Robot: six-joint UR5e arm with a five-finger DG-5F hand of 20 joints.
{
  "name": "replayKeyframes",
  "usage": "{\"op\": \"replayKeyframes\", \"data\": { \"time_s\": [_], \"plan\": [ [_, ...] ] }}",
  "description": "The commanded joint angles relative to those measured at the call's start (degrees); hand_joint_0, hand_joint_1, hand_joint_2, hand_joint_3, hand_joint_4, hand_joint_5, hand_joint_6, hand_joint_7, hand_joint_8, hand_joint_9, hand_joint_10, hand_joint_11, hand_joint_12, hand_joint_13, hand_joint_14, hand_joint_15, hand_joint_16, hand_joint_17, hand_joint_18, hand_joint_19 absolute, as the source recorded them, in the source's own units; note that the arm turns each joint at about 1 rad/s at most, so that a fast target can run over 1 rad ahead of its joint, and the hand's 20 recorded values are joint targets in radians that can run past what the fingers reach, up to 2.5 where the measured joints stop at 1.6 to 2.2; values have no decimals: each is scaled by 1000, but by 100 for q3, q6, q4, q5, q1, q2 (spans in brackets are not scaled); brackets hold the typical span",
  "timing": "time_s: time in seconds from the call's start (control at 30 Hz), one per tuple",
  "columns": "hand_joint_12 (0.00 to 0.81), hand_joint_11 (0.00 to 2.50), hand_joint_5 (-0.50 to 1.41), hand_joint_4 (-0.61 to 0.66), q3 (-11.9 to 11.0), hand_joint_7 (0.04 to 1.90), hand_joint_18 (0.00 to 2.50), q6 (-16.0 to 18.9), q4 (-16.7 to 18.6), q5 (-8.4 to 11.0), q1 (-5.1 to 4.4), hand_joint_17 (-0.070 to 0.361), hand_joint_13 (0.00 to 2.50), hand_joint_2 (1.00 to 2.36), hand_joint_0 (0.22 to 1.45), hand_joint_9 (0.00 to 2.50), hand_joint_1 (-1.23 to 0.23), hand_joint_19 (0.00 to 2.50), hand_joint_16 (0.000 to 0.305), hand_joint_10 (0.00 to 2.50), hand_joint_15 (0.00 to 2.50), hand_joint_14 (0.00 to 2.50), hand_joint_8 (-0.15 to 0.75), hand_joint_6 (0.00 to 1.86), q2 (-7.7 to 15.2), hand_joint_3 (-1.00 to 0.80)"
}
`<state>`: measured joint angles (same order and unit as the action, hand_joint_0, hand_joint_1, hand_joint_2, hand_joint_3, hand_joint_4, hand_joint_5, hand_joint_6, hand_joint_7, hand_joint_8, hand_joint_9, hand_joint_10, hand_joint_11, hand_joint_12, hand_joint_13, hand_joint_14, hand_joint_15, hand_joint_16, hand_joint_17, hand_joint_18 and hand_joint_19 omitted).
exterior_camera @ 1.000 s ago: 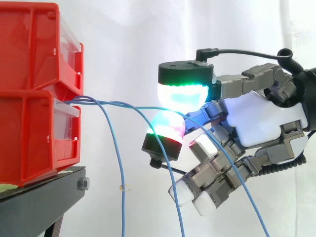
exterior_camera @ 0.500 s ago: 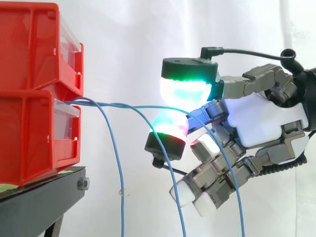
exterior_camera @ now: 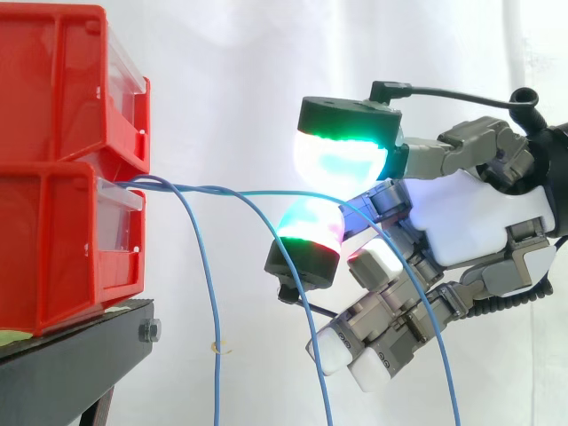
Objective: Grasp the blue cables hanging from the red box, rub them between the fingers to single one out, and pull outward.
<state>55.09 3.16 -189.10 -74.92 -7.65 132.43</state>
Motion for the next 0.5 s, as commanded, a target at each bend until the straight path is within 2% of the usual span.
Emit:
{"op": "replayKeyframes", "data": {
  "time_s": [0.0, 0.2, 0.27, 0.47],
  "plan": [
    [377, 605, -88, 94, 1, 1235, 685, 0, -4, -5, 0, 84, 833, 1008, 629, 1291, -808, 317, 38, 20, 363, 15, 308, 850, 2, -393],
    [373, 689, -71, 46, 1, 1228, 722, 0, -4, 3, 0, 82, 906, 1018, 617, 1409, -858, 325, 37, 22, 395, 15, 316, 870, 2, -230],
    [374, 628, -60, -3, 1, 1185, 749, 0, -4, 3, 0, 87, 929, 1018, 598, 1444, -834, 318, 39, 18, 375, 14, 299, 862, 2, -201],
    [394, 547, -50, -13, 1, 1188, 784, 0, -4, 3, 0, 98, 931, 1014, 588, 1436, -742, 305, 43, 17, 341, 13, 297, 827, -6, -209]
  ]
}}
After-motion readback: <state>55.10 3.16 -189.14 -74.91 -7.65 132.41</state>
